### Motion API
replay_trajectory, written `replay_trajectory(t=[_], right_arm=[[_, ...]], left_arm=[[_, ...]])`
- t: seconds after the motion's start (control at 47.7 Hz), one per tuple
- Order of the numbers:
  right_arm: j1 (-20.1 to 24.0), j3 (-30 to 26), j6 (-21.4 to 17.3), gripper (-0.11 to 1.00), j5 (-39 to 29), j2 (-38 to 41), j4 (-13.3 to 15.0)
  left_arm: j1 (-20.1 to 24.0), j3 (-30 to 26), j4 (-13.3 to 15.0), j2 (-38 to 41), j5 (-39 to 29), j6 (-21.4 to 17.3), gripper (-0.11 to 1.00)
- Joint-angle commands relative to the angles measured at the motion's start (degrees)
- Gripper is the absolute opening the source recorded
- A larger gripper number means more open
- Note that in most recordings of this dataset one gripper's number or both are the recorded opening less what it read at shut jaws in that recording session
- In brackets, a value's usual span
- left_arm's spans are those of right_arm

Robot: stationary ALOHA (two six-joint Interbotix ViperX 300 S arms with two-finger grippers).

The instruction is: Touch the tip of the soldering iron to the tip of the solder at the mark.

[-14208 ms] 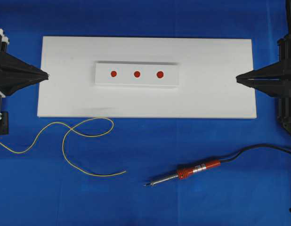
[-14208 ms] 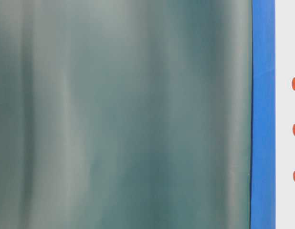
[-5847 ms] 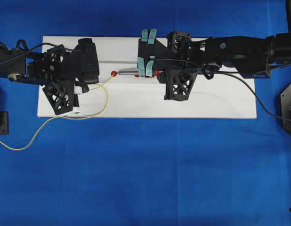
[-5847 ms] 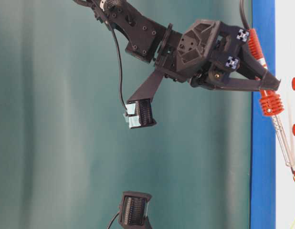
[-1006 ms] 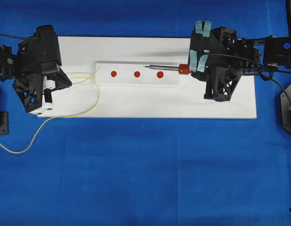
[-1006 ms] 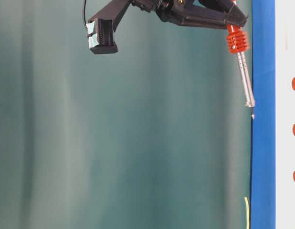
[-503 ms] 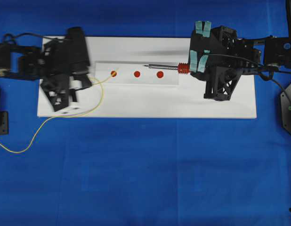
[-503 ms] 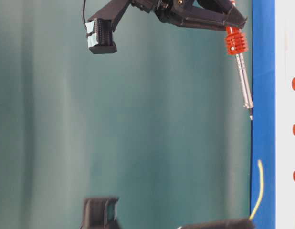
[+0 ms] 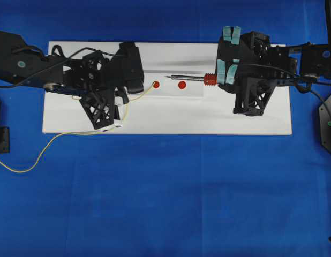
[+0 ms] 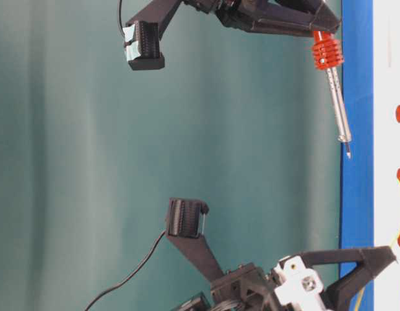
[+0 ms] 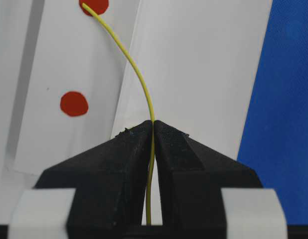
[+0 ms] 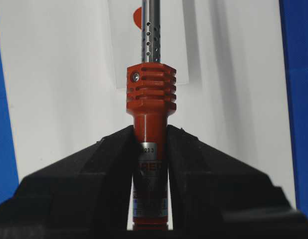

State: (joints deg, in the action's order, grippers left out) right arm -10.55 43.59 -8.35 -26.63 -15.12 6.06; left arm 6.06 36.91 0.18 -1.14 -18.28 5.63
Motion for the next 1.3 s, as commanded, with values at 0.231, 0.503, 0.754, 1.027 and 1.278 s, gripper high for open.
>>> replay_trajectory(t=[0.231, 0.503, 0.754, 1.027, 1.278], right_arm=[[-0.09, -0.26, -0.18, 0.06, 1.05, -0.26, 0.18], [-0.09, -1.67, -0.18, 0.06, 1.05, 1.76, 0.18], [-0.09, -4.04, -0.18, 0.06, 0.88, 5.98, 0.18], [-0.09, -6.06, -0.18, 0.06, 0.88, 9.84, 0.18], [0.0, -5.98, -0.18, 0.06, 0.79, 10.2, 0.09]], left_arm=[[0.0, -1.14, -0.18, 0.18, 0.0, 0.44, 0.02], [-0.7, -0.88, -0.18, 0.0, 0.0, 0.79, 0.02], [-0.7, -0.88, -0.18, 0.09, -0.18, 0.79, 0.02], [-0.79, -0.88, -0.09, 0.09, -0.09, 0.79, 0.02], [-0.7, -1.14, -0.18, 0.09, -0.79, 0.79, 0.02]])
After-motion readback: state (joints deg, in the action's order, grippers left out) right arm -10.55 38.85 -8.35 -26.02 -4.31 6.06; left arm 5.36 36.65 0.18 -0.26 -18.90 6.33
